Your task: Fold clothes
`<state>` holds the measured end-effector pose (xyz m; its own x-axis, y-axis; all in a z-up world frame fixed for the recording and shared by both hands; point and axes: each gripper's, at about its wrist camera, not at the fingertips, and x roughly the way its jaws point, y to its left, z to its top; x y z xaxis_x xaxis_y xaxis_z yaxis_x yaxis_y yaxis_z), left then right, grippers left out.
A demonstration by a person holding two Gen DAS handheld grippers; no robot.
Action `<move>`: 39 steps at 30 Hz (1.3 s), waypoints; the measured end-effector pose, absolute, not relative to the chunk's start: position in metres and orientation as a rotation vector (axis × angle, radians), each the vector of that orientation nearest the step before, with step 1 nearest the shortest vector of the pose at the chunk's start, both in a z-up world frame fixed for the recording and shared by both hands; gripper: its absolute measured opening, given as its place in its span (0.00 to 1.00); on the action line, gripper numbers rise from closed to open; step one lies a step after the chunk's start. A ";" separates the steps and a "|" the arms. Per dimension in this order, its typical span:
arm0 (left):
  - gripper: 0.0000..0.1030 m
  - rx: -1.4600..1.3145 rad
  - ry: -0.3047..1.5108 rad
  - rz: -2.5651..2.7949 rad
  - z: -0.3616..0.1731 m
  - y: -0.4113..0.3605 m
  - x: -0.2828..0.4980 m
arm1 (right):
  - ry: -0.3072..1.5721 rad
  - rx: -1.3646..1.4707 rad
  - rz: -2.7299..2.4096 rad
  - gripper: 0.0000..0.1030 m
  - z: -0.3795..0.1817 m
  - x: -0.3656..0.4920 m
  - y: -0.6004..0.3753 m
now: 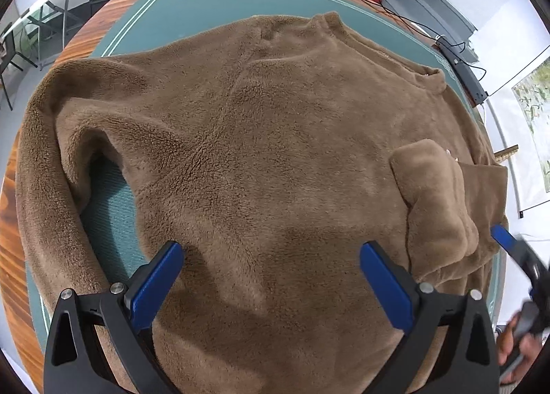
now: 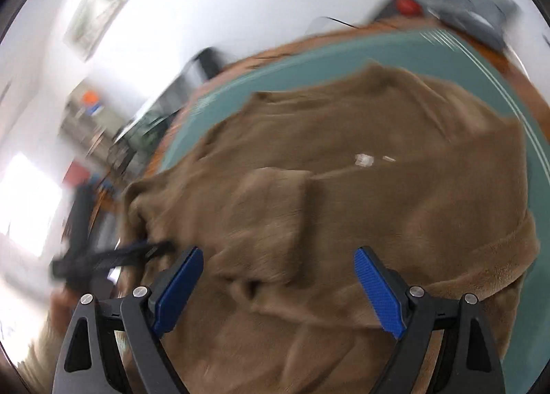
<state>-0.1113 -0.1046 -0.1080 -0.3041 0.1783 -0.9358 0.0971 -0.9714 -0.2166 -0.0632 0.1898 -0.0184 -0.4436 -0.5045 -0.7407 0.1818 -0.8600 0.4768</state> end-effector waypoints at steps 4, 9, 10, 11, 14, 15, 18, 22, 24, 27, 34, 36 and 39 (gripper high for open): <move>1.00 -1.833 -0.348 2.483 -0.107 -0.109 -0.109 | -0.551 1.386 -2.195 0.89 -0.038 -0.082 0.168; 1.00 -1.847 -0.365 2.511 -0.105 -0.120 -0.106 | -0.603 1.280 -1.907 0.89 -0.032 -0.081 0.113; 1.00 -1.846 -0.365 2.514 -0.105 -0.122 -0.105 | -0.639 1.228 -1.832 0.89 -0.024 -0.078 0.107; 1.00 -1.845 -0.366 2.516 -0.104 -0.124 -0.103 | -0.682 1.172 -1.758 0.89 -0.014 -0.075 0.105; 1.00 -1.835 -0.373 2.518 -0.103 -0.126 -0.099 | -0.698 1.090 -1.701 0.89 0.004 -0.068 0.110; 1.00 -1.827 -0.377 2.514 -0.102 -0.125 -0.098 | -0.683 1.093 -1.726 0.89 0.005 -0.066 0.115; 1.00 -1.792 -0.402 2.484 -0.100 -0.120 -0.097 | -0.670 1.143 -1.805 0.89 -0.002 -0.064 0.138; 1.00 -1.770 -0.418 2.460 -0.100 -0.113 -0.102 | -0.718 1.254 -1.905 0.89 -0.029 -0.060 0.177; 1.00 -1.777 -0.424 2.449 -0.103 -0.108 -0.108 | -0.720 1.290 -1.962 0.89 -0.036 -0.055 0.195; 1.00 -1.789 -0.451 2.423 -0.105 -0.103 -0.117 | -0.722 1.325 -2.028 0.89 -0.041 -0.047 0.217; 0.96 -1.745 -0.336 2.426 -0.108 -0.070 -0.146 | -0.696 1.357 -2.112 0.89 -0.049 -0.037 0.232; 0.88 -1.765 -0.315 2.398 -0.116 -0.063 -0.152 | -0.677 1.366 -2.131 0.89 -0.049 -0.036 0.232; 0.65 -1.793 -0.229 2.426 -0.122 -0.055 -0.159 | -0.651 1.377 -2.162 0.89 -0.049 -0.033 0.236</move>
<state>-0.1587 -0.0555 -0.1218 -0.2935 0.1824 -0.9384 -0.0037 -0.9818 -0.1897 -0.0329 0.2364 -0.0495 -0.3694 -0.6304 -0.6827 0.1488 -0.7654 0.6262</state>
